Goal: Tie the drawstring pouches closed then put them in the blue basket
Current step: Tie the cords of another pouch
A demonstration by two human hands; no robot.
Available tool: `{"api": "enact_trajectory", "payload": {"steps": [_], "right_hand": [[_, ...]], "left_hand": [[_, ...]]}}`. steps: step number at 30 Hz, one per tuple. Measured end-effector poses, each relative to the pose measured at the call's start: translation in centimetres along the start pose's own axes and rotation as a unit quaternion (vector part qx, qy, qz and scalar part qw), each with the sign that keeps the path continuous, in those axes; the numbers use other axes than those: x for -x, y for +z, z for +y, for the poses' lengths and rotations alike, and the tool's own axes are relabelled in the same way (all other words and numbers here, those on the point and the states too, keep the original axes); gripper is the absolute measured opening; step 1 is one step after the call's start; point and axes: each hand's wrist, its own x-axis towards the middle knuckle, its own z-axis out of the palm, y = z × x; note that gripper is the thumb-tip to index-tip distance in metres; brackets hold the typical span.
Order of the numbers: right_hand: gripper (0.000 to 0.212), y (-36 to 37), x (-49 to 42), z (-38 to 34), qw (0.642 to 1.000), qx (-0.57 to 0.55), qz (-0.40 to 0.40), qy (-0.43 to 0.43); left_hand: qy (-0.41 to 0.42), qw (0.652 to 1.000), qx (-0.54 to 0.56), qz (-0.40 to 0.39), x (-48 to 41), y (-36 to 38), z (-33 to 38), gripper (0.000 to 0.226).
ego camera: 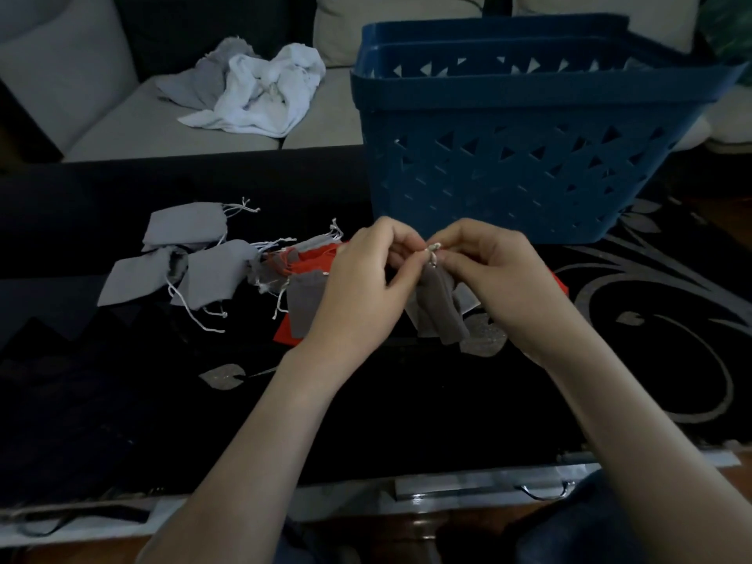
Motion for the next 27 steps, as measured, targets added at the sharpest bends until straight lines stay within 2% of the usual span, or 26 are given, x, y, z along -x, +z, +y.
{"api": "enact_trajectory", "payload": {"steps": [9, 14, 19, 22, 24, 27], "right_hand": [[0.015, -0.5, 0.2, 0.1, 0.999, -0.011, 0.022, -0.036], [0.017, -0.4, 0.2, 0.4, 0.997, 0.034, 0.031, -0.058], [0.013, 0.1, 0.4, 0.5, 0.996, 0.042, 0.046, -0.057], [0.01, 0.5, 0.5, 0.6, 0.994, 0.074, 0.061, -0.053], [0.01, 0.6, 0.6, 0.6, 0.992, 0.098, 0.066, -0.049], [0.011, 0.8, 0.6, 0.5, 0.986, 0.147, 0.064, -0.054]], "left_hand": [[0.012, 0.999, 0.004, 0.049, 0.4, 0.7, 0.5, 0.01], [0.04, 0.997, -0.018, 0.068, 0.5, 0.9, 0.6, 0.01], [0.025, 0.997, 0.0, 0.07, 0.4, 0.8, 0.5, 0.009], [-0.014, 0.998, 0.006, 0.06, 0.2, 0.7, 0.5, 0.009], [-0.033, 0.998, -0.011, 0.045, 0.0, 0.5, 0.3, 0.01], [0.01, 0.995, -0.089, 0.032, -0.1, 0.3, -0.3, 0.011]]}}
